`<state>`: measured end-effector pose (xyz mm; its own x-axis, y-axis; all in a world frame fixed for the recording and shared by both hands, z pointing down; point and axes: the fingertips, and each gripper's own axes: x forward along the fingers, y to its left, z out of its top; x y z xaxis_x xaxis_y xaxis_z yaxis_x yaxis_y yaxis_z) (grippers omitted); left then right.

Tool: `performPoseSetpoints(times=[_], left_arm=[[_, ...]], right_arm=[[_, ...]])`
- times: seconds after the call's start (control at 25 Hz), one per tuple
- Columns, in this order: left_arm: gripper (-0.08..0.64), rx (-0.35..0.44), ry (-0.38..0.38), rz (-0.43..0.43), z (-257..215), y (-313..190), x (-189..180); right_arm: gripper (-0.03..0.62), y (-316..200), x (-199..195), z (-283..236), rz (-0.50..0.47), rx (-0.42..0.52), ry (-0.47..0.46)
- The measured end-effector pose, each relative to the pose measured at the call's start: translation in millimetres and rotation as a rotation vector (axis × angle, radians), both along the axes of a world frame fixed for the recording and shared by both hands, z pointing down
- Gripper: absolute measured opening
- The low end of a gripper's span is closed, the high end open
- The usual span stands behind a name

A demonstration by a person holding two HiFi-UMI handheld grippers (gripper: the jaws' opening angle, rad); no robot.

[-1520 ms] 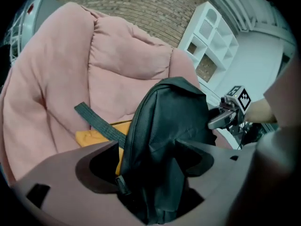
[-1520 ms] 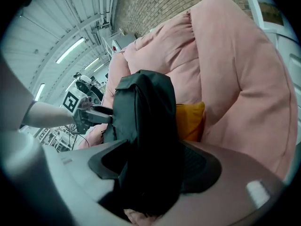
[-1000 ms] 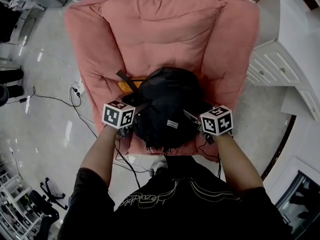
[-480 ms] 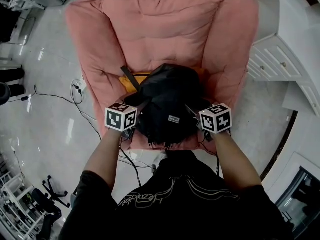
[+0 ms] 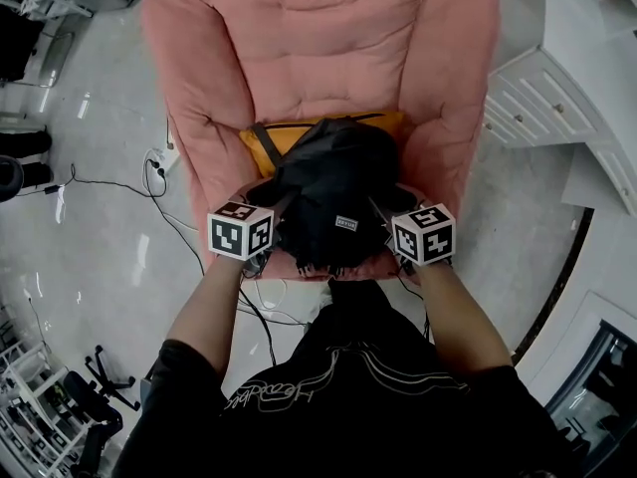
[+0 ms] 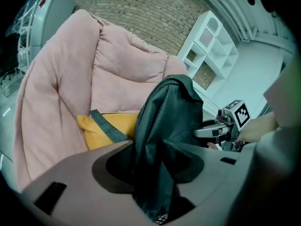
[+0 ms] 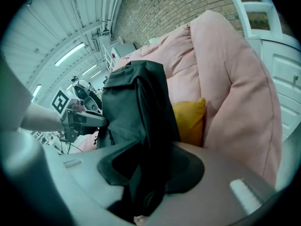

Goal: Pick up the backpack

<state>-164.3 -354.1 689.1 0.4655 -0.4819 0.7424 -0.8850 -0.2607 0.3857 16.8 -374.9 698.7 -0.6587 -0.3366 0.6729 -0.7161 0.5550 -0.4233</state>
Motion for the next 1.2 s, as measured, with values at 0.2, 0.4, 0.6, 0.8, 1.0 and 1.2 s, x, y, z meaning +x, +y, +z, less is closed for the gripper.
performPoseSetpoints(times=[0.2,0.4,0.6,0.8,1.0,1.2], left_arm=[[0.17,0.02,-0.001,-0.004,-12.8,18.5,8.8],[0.161,0.031,-0.004,-0.002,-26.9,40.4,9.2],[0.153,0.047,-0.011,-0.011,-40.4,65.8,10.6],[0.149,0.074,-0.01,-0.02,-54.9,89.5,9.0],[0.144,0.107,0.001,-0.035,-73.2,105.0,11.0],[0.143,0.163,0.009,-0.041,-103.7,115.6,11.7]], right_arm=[[0.133,16.2,7.3,-10.9,0.009,0.031,-0.001],[0.123,34.8,6.1,-23.8,0.007,0.057,0.0],[0.114,56.3,5.6,-36.4,-0.002,0.086,-0.004],[0.107,78.5,3.3,-51.8,-0.015,0.119,0.002],[0.101,93.4,5.1,-73.0,-0.023,0.166,0.003],[0.1,104.2,5.8,-107.0,-0.03,0.232,-0.005]])
